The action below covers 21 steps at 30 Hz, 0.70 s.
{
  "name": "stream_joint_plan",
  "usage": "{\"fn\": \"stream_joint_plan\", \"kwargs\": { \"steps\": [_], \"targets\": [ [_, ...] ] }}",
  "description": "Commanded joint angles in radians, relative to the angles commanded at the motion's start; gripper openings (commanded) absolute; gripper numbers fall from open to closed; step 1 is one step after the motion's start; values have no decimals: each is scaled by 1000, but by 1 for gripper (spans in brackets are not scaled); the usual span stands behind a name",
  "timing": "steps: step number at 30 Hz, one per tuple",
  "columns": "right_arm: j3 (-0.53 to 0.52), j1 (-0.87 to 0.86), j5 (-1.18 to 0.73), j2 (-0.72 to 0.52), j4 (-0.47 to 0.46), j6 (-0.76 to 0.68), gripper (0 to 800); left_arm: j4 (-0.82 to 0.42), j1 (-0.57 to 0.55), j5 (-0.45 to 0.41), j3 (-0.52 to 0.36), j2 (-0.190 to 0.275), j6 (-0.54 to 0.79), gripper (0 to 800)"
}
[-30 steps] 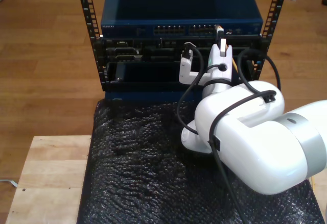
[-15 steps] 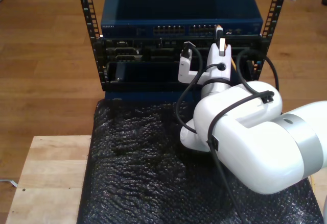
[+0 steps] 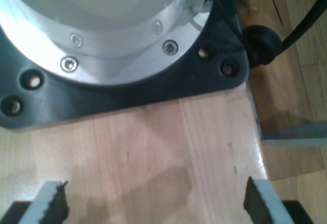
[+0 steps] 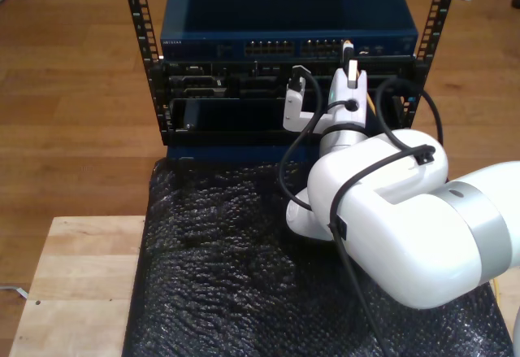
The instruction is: Grab the cable and plug it in
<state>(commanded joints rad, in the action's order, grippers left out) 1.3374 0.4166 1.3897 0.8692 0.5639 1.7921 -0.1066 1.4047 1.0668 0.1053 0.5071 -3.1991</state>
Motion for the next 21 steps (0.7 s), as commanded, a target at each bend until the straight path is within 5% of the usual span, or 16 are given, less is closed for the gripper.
{"fn": "stream_joint_plan", "kwargs": {
  "steps": [16, 21],
  "targets": [
    [14, 0, -12, 3, 0, -2, 0, 0, 0, 0, 0, 0, 0, 800],
    [14, -3, -14, -5, -6, -2, 164, 0, 0, 0, 0, 0, 0, 800]
  ]
}}
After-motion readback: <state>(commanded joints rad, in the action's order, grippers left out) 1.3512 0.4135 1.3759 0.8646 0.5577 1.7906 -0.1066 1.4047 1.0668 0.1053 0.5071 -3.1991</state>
